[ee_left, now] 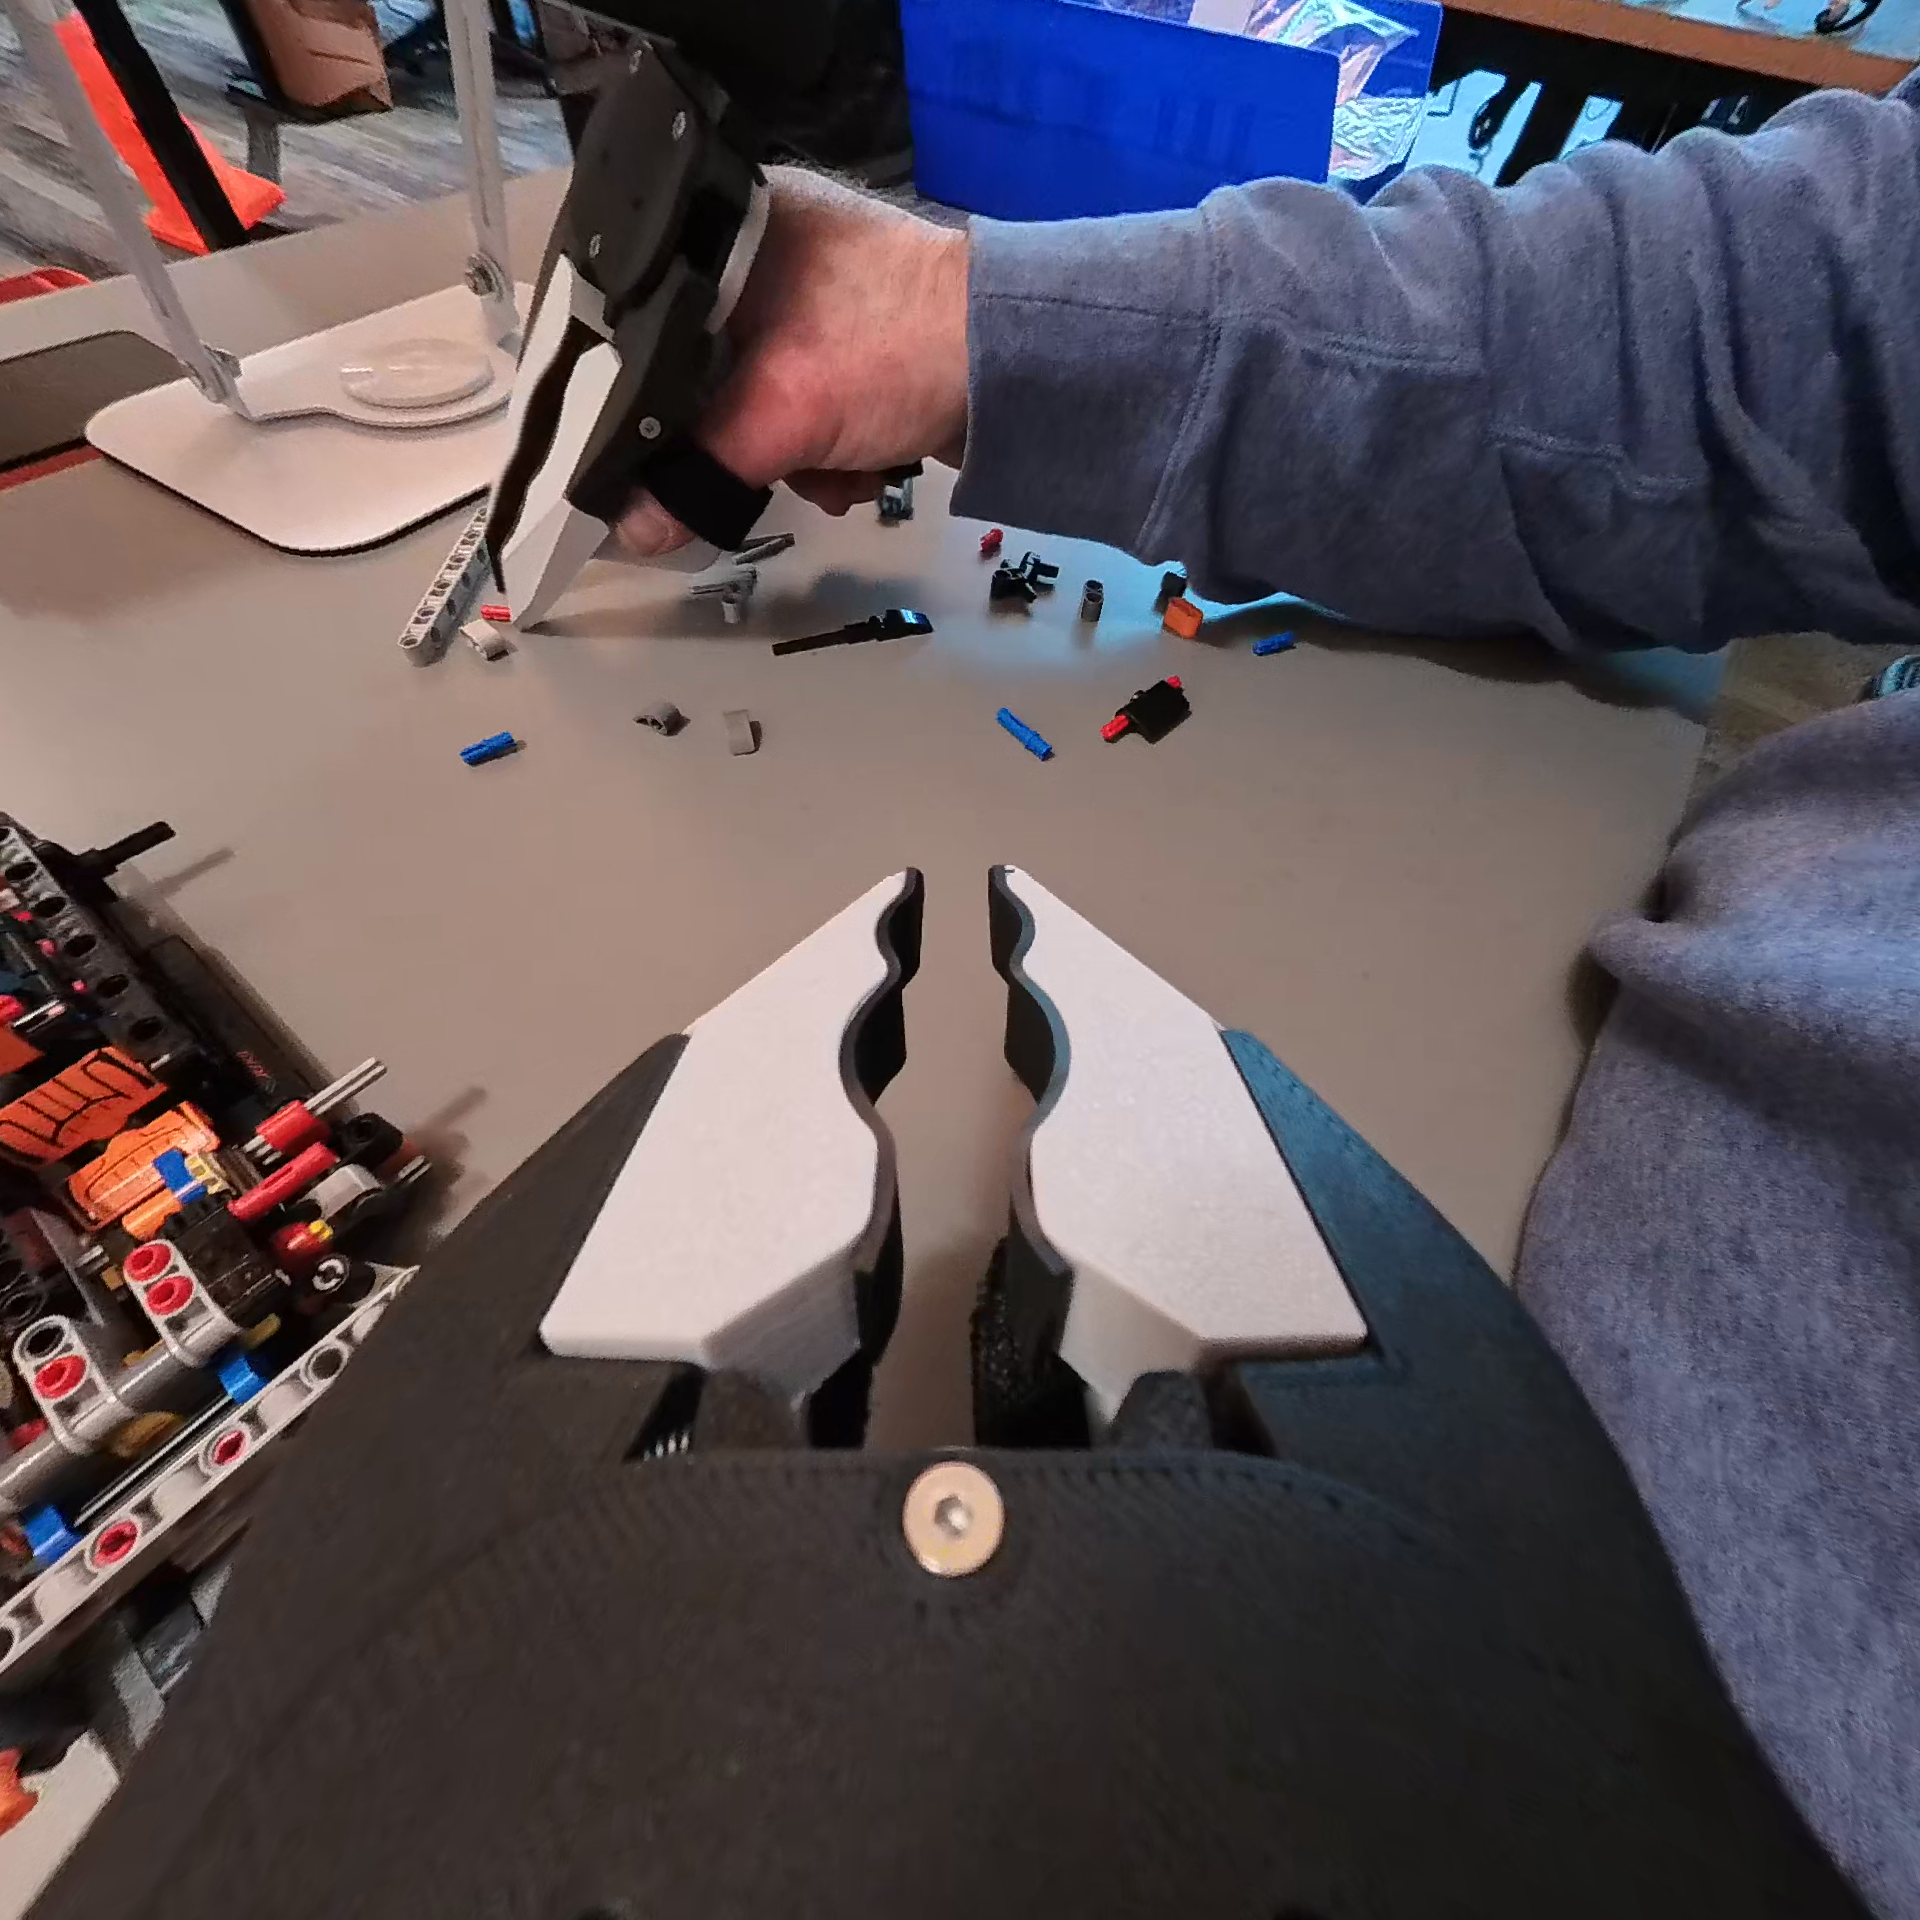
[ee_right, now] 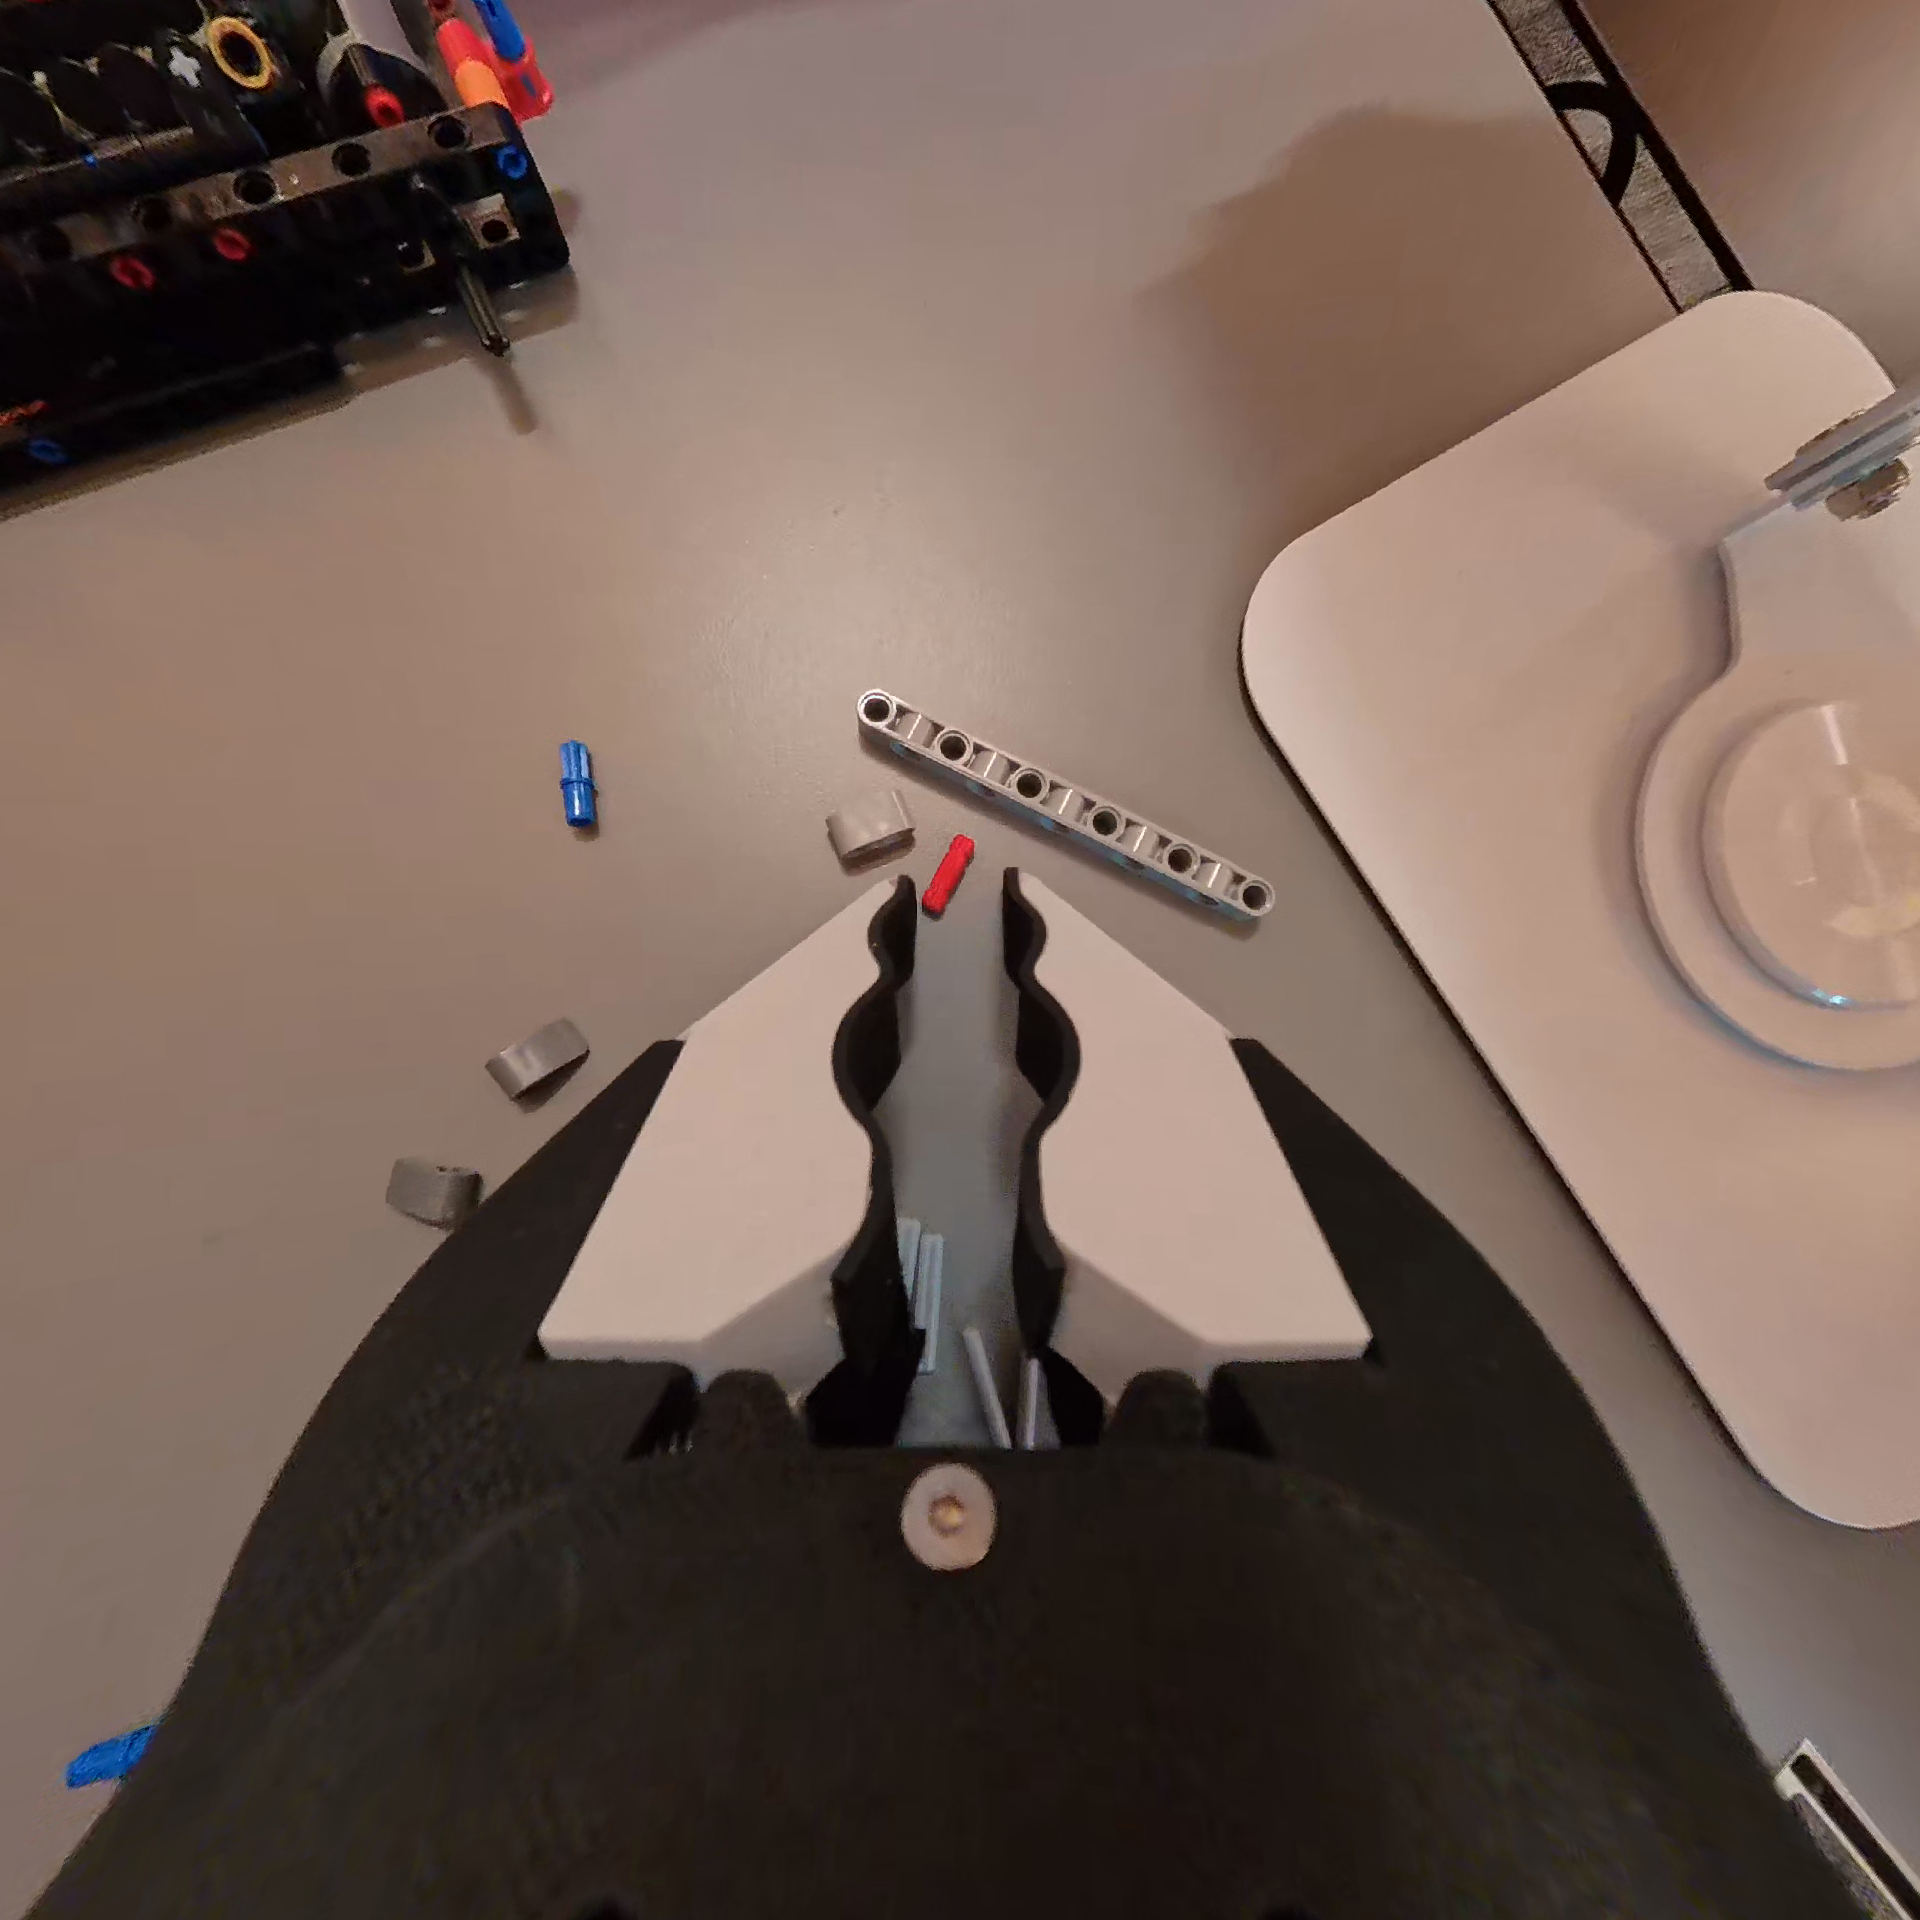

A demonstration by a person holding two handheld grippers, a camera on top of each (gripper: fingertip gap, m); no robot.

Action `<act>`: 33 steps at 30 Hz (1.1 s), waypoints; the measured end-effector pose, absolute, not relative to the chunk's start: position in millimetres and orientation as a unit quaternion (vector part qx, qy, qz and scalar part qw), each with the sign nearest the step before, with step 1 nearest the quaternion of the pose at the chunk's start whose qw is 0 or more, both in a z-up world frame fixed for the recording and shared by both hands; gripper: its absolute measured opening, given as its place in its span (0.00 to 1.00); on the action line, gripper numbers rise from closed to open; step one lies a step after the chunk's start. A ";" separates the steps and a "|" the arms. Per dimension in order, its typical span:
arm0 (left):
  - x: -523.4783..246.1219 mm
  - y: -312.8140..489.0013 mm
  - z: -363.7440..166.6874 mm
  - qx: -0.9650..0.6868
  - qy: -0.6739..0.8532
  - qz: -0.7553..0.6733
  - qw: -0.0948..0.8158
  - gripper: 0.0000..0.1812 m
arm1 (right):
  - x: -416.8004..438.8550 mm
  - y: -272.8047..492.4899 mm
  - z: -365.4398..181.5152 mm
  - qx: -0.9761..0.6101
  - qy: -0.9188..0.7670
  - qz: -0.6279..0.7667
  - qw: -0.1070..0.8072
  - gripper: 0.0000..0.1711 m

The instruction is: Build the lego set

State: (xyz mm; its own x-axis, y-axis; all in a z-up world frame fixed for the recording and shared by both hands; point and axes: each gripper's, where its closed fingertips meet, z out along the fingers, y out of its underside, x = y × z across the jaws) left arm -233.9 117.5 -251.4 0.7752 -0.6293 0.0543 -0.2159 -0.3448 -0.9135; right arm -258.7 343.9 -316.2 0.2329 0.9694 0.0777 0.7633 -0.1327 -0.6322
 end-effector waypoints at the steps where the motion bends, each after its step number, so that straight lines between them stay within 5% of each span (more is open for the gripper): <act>1: -233.9 117.3 -251.4 -0.794 0.267 -0.203 0.507 0.06 | -259.1 344.1 -316.3 -0.732 -0.591 0.181 0.286 0.09; 11: -235.5 120.6 -249.8 -0.792 0.265 -0.197 0.513 0.06 | -257.0 333.9 -313.9 -0.732 -0.596 0.207 0.259 0.00; 17: -246.5 136.1 -229.8 -0.781 0.252 -0.147 0.553 0.09 | -242.6 271.9 -262.7 -0.684 -0.621 0.306 0.230 0.00; 27: -215.7 154.3 -206.2 -0.709 0.415 0.006 0.570 0.15 | -208.5 158.6 -209.2 -0.616 -0.639 0.438 0.141 0.01; 33: -196.4 144.5 -208.5 -0.676 0.466 0.026 0.571 0.09 | -199.8 141.2 -208.8 -0.609 -0.636 0.463 0.106 0.00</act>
